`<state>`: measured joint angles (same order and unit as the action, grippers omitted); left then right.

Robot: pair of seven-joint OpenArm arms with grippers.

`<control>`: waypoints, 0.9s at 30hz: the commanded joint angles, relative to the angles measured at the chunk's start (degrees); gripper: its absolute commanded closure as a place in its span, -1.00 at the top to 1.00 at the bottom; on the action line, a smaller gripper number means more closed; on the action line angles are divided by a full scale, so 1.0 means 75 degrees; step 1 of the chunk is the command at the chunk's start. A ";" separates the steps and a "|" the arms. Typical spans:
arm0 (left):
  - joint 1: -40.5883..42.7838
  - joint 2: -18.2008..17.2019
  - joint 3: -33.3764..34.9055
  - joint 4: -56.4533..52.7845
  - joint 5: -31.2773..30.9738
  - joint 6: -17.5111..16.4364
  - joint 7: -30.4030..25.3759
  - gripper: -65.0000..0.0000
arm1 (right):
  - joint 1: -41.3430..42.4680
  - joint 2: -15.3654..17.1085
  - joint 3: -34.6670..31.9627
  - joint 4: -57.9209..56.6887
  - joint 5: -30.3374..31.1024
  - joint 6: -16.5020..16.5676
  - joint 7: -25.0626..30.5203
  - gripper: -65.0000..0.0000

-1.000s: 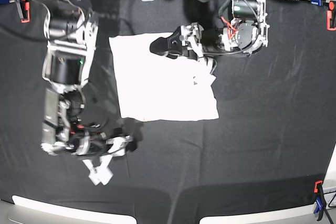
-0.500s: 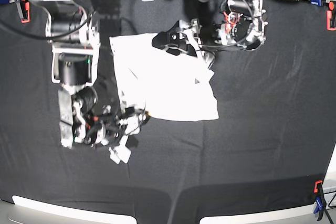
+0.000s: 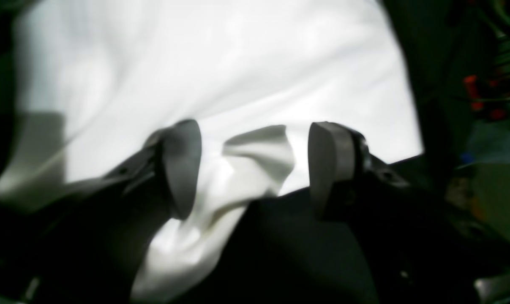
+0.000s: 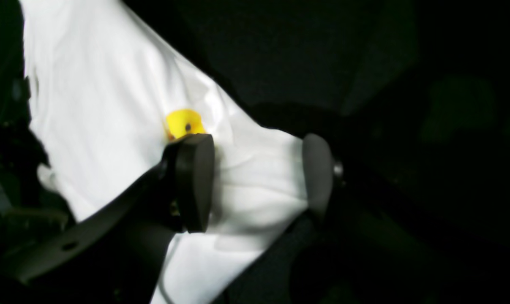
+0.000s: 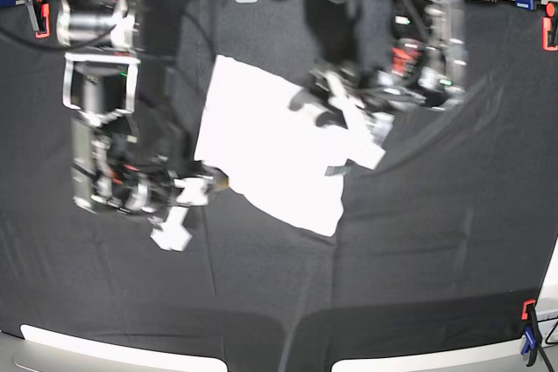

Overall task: Layout the t-shirt on the table in an organized manner, then fold the t-shirt properly
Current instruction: 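Press and smooth the folded stack with both grippers, then release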

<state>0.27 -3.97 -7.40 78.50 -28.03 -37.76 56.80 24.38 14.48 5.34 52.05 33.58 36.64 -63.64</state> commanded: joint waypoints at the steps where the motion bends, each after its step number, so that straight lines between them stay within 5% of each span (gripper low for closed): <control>1: -0.0093 -0.0192 -0.0044 0.0038 0.0583 0.0353 0.0210 0.18 | -0.0055 0.0105 -0.0009 0.0044 -0.0361 -0.0087 -0.0265 0.01; 9: -0.0449 -0.0067 -0.0044 0.0038 0.0414 0.0350 0.0219 0.18 | -0.1137 0.0082 -0.0009 0.0699 0.0154 -0.0087 -0.0265 0.01; 22: -0.0921 -0.0079 0.0017 0.0038 0.0895 0.0350 0.0026 0.18 | -0.3902 0.0073 -0.0012 0.4438 0.0650 -0.0160 -0.0262 0.01; 27: -0.1137 -0.0108 0.0816 0.0038 0.0047 0.0344 0.0414 0.18 | -0.4479 0.0058 -0.0017 0.5088 0.1218 -0.0289 -0.0262 0.01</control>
<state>-7.18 -5.28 -1.39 78.22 -26.74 -35.09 60.49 -9.39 14.61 5.34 89.65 42.48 34.48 -63.29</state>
